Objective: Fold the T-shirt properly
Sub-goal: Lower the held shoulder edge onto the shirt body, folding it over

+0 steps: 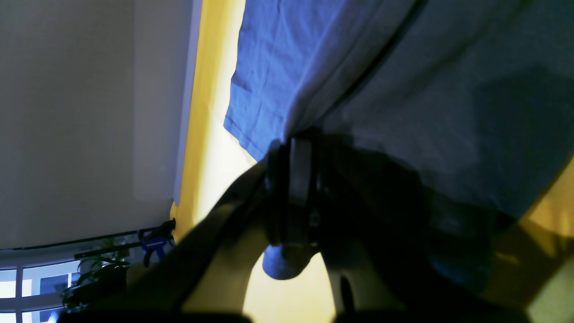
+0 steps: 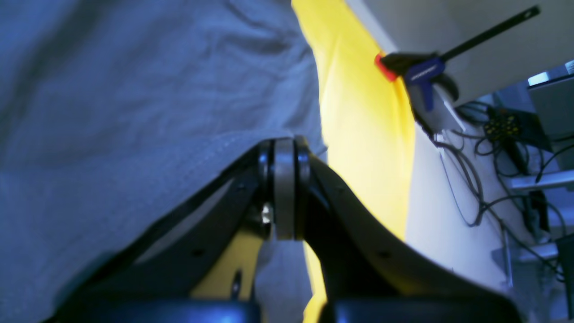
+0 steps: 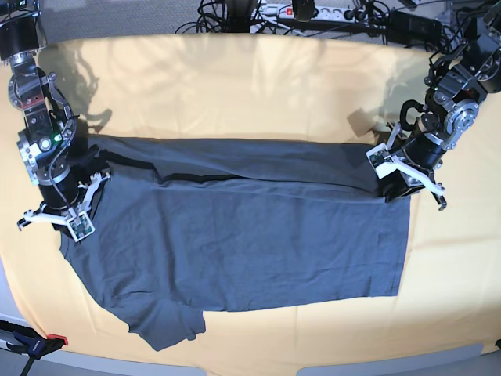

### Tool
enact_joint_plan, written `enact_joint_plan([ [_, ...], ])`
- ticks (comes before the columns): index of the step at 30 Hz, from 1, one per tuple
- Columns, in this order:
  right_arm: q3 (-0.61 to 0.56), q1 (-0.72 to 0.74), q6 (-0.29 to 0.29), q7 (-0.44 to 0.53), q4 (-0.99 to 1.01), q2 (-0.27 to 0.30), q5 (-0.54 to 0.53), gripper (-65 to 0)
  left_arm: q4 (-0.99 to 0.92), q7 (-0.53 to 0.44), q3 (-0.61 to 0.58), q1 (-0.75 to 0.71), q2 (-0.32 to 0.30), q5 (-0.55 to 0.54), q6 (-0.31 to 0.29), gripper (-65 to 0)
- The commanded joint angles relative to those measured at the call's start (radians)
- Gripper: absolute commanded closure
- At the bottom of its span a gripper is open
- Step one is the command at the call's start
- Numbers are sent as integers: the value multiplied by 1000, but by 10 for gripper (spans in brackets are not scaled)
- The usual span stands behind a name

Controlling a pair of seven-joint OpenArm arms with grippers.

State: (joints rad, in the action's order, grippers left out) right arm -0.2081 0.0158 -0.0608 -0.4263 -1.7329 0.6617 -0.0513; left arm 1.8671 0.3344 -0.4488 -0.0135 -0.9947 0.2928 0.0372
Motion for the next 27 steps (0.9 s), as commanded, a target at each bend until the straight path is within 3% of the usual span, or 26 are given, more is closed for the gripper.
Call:
enact_joint_plan([
  [1, 10, 32, 21, 19, -12, 17, 12, 0, 11, -11, 11, 16, -18, 6, 19, 0],
  [9, 10, 64, -36, 15, -7, 17, 3, -4, 11, -11, 11, 16, -19, 6, 20, 0],
  [11, 11, 65, -23, 14, -3, 19, 8, -204, 11, -11, 11, 17, -19, 6, 57, -22],
  [13, 13, 69, 25, 7, -3, 25, 34, -402, 11, -9, 11, 24, -19, 10, 144, -196],
  [14, 13, 80, 60, -18, -5, 26, 64, -460, 11, 10, 11, 34, -19, 10, 186, -288],
  [16, 13, 107, 185, -87, -13, 26, 103, -471, 11, 46, 11, 60, -19, -12, 256, -423],
  [17, 13, 121, 229, -119, -20, 26, 105, -469, 11, 68, 11, 67, -19, -34, 274, -441],
  [19, 13, 135, 209, -186, -44, 32, 94, -460, 15, 106, 11, 72, -19, -68, 252, -441],
  [23, 13, 131, 65, -276, -97, 36, -5, -446, 25, 150, 11, 72, -19, -105, 40, -441],
  [24, 13, 132, 6, -278, -98, 36, -40, -446, 25, 150, 11, 72, -20, -112, 5, -441],
  [25, 13, 131, -38, -267, -98, 36, -62, -446, 25, 148, 11, 72, -20, -116, -20, -441],
  [27, 13, 126, -54, -239, -93, 33, -63, -446, 25, 148, 11, 72, -20, -116, -27, -441],
])
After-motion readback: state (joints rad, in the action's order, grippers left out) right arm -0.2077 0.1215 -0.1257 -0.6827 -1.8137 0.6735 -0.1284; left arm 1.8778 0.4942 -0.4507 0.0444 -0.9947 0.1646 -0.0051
